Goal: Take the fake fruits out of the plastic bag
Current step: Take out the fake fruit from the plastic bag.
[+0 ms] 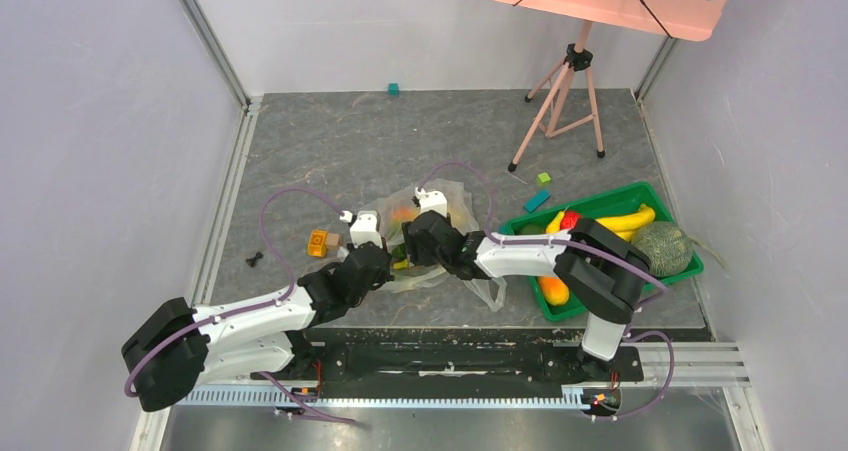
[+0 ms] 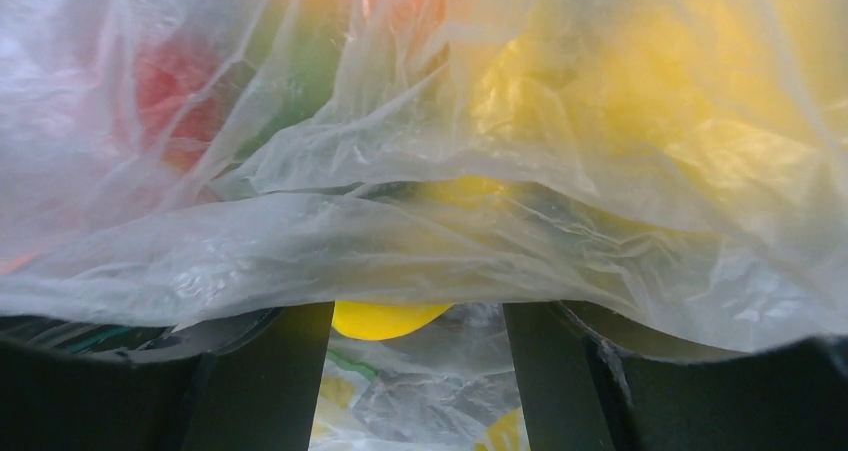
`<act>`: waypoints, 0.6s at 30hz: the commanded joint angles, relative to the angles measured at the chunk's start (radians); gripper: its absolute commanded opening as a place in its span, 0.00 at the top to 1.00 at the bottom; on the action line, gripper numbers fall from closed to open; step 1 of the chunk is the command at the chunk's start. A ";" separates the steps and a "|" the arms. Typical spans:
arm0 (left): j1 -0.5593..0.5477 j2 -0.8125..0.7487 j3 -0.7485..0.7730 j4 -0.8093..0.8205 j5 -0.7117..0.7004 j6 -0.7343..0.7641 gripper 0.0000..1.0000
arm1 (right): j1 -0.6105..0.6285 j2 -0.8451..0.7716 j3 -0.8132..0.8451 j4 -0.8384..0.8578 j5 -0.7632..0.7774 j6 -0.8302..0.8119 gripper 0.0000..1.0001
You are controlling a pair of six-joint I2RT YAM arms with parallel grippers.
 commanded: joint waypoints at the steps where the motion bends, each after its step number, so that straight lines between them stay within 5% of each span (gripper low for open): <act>1: -0.002 0.006 -0.004 0.043 -0.006 -0.008 0.98 | -0.006 0.056 0.052 -0.022 0.046 0.007 0.38; 9: -0.002 0.004 -0.005 0.043 -0.010 -0.007 0.98 | -0.006 0.062 0.040 -0.006 0.055 0.009 0.58; 18: -0.002 0.013 -0.004 0.046 -0.004 -0.007 0.98 | -0.022 -0.100 -0.056 0.081 0.094 0.044 0.69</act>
